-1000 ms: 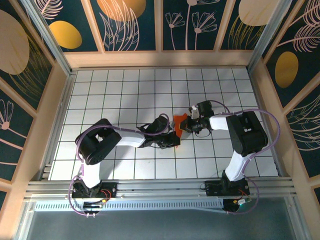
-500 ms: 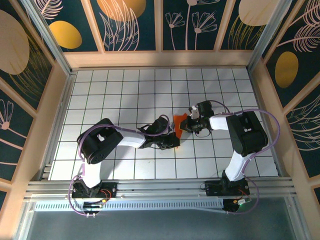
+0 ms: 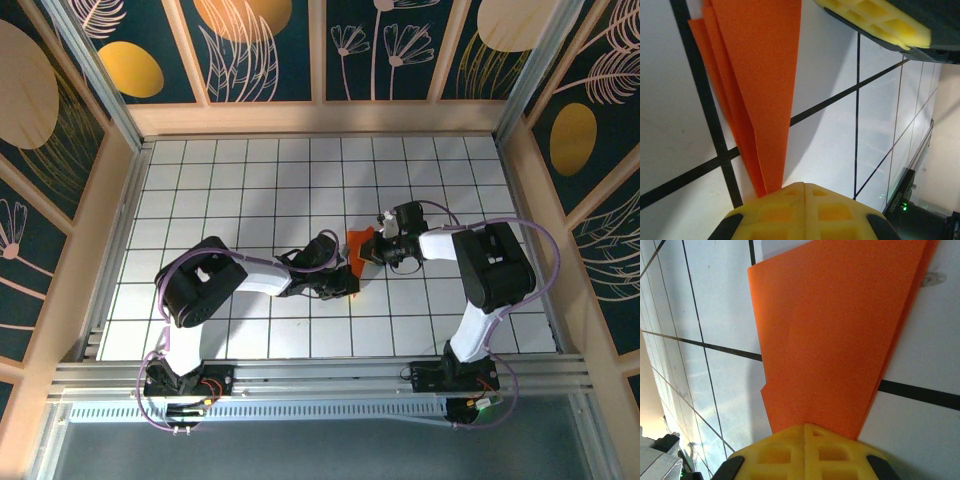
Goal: Fold a paper plane with a square sheet of paper (fold left side to right side)
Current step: Fold the wing for the fifth time at the center of the table.
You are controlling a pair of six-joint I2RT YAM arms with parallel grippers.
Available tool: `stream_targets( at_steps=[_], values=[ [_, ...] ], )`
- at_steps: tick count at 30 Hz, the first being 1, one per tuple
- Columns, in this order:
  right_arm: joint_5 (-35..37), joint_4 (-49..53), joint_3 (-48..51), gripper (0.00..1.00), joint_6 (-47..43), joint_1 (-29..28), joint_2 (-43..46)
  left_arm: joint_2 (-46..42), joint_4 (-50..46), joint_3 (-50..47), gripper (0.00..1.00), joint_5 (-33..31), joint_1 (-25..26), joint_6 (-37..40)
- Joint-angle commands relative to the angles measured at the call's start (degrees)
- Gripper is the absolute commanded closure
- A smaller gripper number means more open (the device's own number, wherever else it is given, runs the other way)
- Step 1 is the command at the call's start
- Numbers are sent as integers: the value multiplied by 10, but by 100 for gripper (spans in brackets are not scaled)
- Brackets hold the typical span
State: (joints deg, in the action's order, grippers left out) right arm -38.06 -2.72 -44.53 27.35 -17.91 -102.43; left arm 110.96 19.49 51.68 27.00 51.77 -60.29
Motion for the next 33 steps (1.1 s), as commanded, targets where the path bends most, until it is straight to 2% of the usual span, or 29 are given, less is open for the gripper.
stream_targets(
  at_steps=[1,26,33],
  values=[
    [63,53,14,100,-15,-7,-38,16,-11,0,95,1,2,2],
    [65,53,17,100,-14,-8,-44,20,-19,15,95,0,10,9],
    [65,51,17,100,-13,-9,-43,-27,-18,6,95,-26,8,8]
  ],
)
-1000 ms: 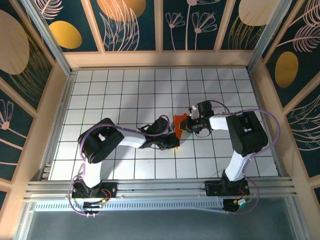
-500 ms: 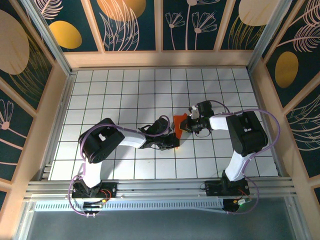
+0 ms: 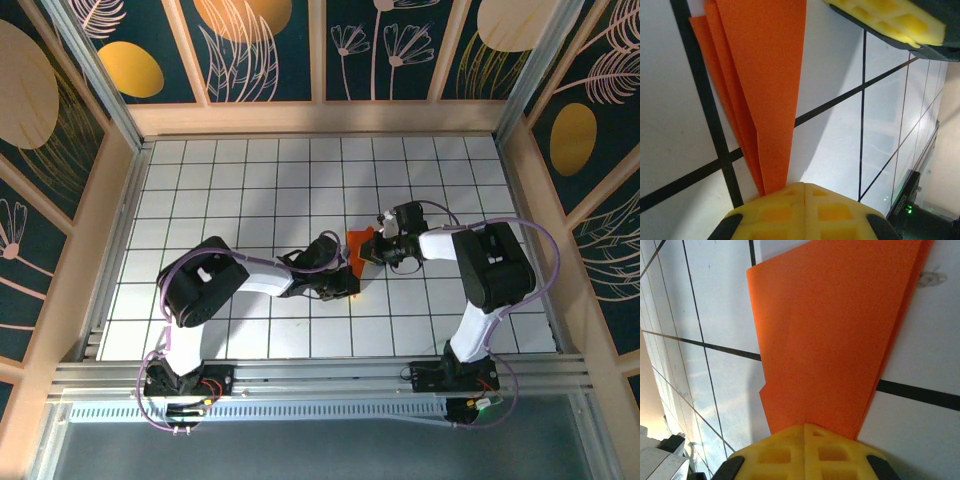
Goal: Fold a paper plane with a square sheet of paper (fold left side to right side)
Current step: Fold the wing for the fifth time at the center of the table.
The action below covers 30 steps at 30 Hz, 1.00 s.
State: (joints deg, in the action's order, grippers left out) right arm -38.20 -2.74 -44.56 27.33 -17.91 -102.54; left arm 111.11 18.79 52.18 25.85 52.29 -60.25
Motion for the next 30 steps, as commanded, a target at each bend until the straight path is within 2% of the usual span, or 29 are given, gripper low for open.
stream_targets(
  at_steps=[1,20,30],
  values=[
    [66,52,17,100,-13,-8,-42,-32,-11,2,95,-16,1,6],
    [65,53,16,100,-14,-8,-44,29,-27,61,94,-3,-13,28],
    [65,53,13,100,-13,-10,-44,44,-35,61,94,-10,-12,27]
  ],
)
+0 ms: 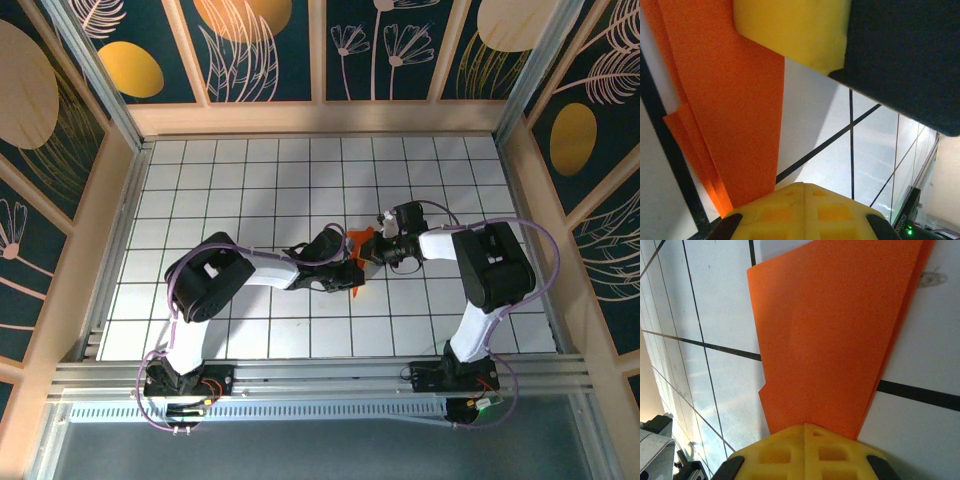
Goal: Fold a paper plane with a square sheet of paper (fold left side to right side)
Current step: Fold the wing for the fifth time at the center of the table.
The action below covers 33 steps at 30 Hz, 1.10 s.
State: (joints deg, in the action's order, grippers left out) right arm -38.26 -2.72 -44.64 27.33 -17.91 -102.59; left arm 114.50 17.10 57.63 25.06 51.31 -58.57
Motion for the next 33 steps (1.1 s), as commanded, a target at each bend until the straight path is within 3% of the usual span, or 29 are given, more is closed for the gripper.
stream_targets(
  at_steps=[1,33],
  values=[
    [65,54,14,100,-13,-9,-43,11,-19,6,94,-1,-2,11],
    [70,52,16,100,-14,-9,-50,-9,-75,-12,95,-18,37,16]
  ],
)
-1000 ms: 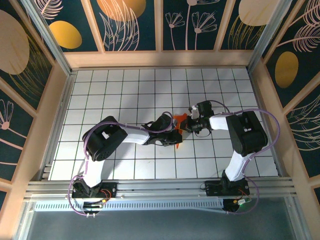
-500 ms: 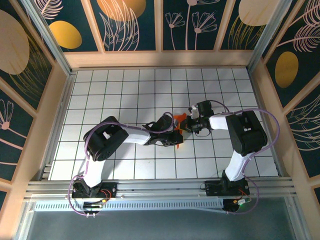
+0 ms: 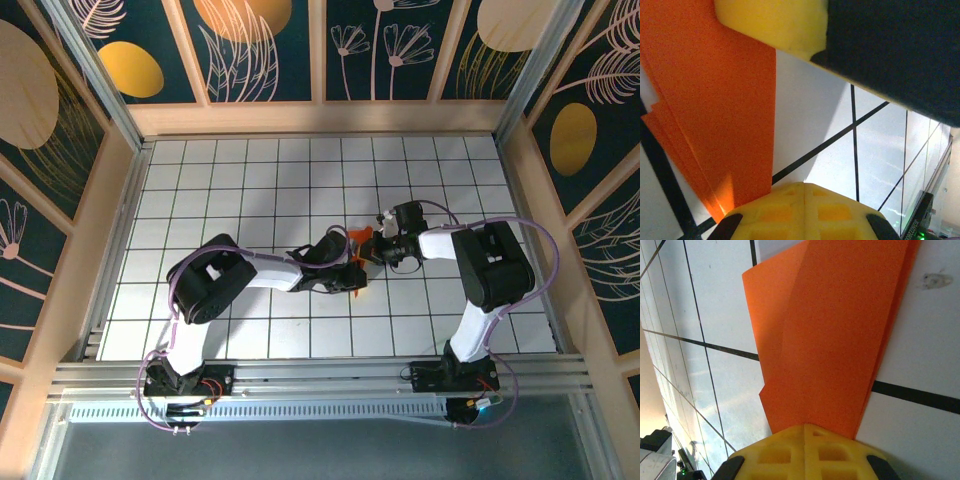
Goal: Fold a paper plane with a square sheet of paper (fold left side to right side)
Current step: Fold the wing for the fifth time at the center of the table.
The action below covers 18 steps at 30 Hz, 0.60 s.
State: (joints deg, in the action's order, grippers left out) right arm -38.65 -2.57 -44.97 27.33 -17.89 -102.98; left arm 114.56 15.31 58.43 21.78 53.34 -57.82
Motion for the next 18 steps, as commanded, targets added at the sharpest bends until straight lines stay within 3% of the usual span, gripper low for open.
stream_targets(
  at_steps=[1,18],
  values=[
    [74,50,19,100,-13,-10,-46,-12,-57,-22,95,15,18,9],
    [75,51,17,100,-12,-12,-48,-27,-57,-42,95,24,30,3]
  ],
)
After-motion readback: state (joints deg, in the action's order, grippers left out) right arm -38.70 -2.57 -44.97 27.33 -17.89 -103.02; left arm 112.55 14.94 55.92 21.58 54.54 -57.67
